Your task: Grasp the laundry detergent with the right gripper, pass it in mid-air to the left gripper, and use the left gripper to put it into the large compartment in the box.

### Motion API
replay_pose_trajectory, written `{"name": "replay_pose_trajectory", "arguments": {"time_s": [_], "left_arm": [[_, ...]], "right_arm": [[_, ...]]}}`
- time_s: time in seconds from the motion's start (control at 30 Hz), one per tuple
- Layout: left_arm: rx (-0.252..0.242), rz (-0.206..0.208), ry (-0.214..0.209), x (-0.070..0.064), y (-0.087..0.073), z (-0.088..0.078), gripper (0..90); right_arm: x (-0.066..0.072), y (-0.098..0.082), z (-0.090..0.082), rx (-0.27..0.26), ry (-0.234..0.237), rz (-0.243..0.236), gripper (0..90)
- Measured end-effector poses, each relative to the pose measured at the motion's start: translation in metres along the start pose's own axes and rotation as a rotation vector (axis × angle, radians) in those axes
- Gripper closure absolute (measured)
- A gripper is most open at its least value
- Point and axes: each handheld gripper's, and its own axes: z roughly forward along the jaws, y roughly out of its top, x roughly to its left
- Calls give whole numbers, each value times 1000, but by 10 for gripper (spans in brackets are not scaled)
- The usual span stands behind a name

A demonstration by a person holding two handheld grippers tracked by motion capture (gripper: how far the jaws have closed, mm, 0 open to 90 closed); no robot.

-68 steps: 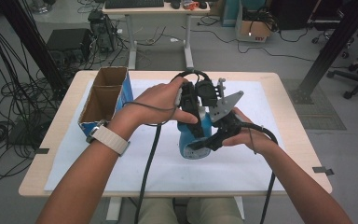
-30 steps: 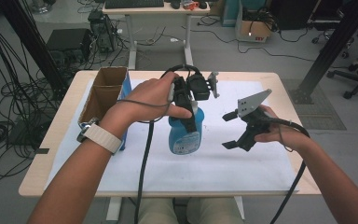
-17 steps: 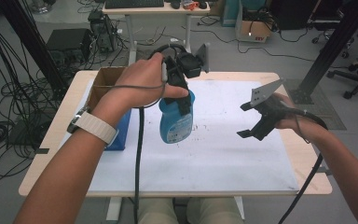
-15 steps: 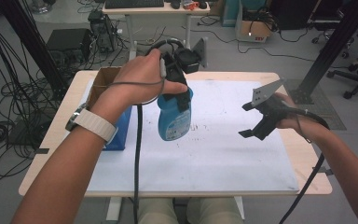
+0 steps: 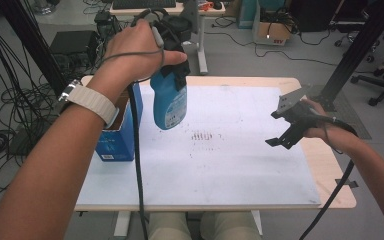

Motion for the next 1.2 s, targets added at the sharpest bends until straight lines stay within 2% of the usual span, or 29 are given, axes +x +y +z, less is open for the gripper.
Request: {"name": "replay_pose_trajectory", "arguments": {"time_s": [0.07,0.13,0.17,0.2,0.27,0.37,0.47,0.57,0.6,0.9,0.93,1.1,1.2], "left_arm": [[-8,-46,13,5,0,-5,375],[-17,-75,25,12,0,-10,375],[-40,-114,23,15,0,-11,375],[-34,-118,25,19,-1,-14,375],[-58,-188,38,25,-3,-19,375],[-65,-237,45,35,-7,-24,375],[-60,-273,62,44,-9,-26,375],[-30,-307,85,54,-12,-27,376],[-24,-331,88,59,-13,-27,376],[-36,-431,108,89,-29,-26,375],[-35,-441,112,91,-31,-27,376],[-40,-520,137,108,-40,-23,375],[-26,-560,157,117,-45,-17,375]], "right_arm": [[-2,-2,0,7,-14,11,45],[-3,-2,-1,2,-15,9,45],[-3,-2,-2,-1,-14,11,45],[-3,-2,-2,-1,-13,10,46],[-3,-2,-3,2,-17,11,45],[-4,-4,-4,2,-20,15,46],[-4,-5,-4,-2,-21,15,45],[-3,-5,-5,-5,-18,13,44],[-3,-6,-5,-4,-18,14,45],[-4,-8,0,-1,-12,45,46],[-5,-9,0,2,-10,37,45],[-4,-9,3,-8,-2,50,46],[-5,-10,4,-3,7,49,45]]}}
